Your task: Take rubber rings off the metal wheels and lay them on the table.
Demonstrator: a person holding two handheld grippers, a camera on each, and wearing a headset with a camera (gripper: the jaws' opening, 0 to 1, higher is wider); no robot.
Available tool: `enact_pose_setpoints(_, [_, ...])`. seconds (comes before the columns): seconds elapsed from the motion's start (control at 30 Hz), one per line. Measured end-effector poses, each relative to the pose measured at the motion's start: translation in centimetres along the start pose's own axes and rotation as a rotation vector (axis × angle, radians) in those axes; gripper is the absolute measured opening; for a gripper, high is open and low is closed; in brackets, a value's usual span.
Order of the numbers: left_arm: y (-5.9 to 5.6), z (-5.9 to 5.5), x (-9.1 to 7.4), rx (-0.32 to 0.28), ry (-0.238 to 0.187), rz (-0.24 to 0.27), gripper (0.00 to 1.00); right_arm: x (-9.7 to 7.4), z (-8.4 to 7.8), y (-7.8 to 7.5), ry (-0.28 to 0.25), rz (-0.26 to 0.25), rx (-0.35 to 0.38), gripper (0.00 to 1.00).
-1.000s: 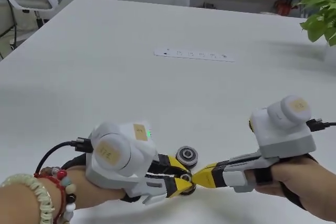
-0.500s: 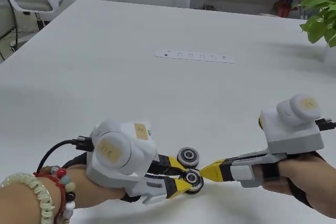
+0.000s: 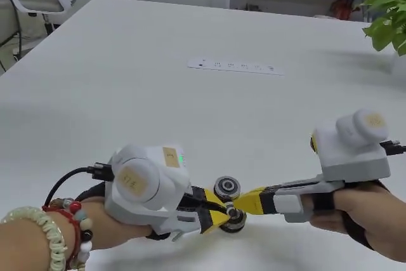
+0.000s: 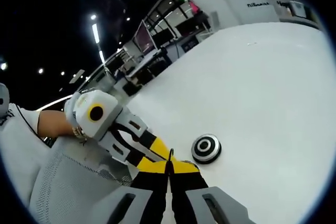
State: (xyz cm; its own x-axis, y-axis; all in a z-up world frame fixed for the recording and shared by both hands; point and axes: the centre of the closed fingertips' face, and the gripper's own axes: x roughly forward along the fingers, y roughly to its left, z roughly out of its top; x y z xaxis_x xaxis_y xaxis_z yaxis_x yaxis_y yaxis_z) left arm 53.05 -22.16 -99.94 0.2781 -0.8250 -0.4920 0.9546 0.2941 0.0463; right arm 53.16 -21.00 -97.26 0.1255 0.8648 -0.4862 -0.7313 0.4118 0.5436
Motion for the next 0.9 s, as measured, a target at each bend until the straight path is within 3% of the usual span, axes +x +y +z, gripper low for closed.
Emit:
enact_pose_setpoints(0.17, [0.0,0.0,0.0,0.000,-0.002,-0.001,0.07,-0.1,-0.4,-1.3,0.012,-0.036,0.003,0.00])
enact_pose_setpoints(0.4, [0.0,0.1,0.1,-0.050,0.025,-0.003,0.09,-0.3,-0.4,-1.6,0.015,-0.049,0.023,0.00])
enact_pose_setpoints(0.47, [-0.3,0.1,0.2,-0.035,0.038,-0.004,0.11,-0.5,-0.4,-1.8,0.023,-0.050,0.020,0.00])
enact_pose_setpoints(0.5, [-0.4,0.1,0.1,0.004,0.053,-0.008,0.11,-0.7,-0.3,-1.7,0.020,-0.048,0.020,0.00])
enact_pose_setpoints(0.63, [-0.8,1.6,-0.1,0.010,0.027,-0.023,0.15,-1.4,0.7,-1.4,-0.015,-0.044,0.028,0.00])
enact_pose_setpoints(0.77, [-1.2,2.7,-0.8,-0.003,0.018,-0.040,0.35,-2.1,1.8,-1.2,-0.064,-0.046,0.038,0.00])
enact_pose_setpoints(0.9, [-1.0,3.3,-1.6,0.032,0.030,-0.026,0.35,-2.6,2.6,-1.0,-0.100,-0.052,0.037,0.00])
